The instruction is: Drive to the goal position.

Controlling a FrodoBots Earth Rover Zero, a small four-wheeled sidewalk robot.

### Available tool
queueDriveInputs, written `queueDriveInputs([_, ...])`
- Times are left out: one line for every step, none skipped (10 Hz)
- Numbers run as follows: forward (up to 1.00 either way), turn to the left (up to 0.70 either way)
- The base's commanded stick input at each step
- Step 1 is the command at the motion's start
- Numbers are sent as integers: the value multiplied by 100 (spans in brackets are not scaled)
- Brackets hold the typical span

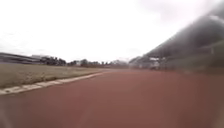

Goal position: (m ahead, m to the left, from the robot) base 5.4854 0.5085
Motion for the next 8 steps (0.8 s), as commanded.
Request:
queueDriveInputs([100, 0])
queueDriveInputs([100, 0])
queueDriveInputs([100, 0])
queueDriveInputs([100, 0])
queueDriveInputs([100, 0])
queueDriveInputs([100, 0])
queueDriveInputs([100, 0])
queueDriveInputs([100, 0])
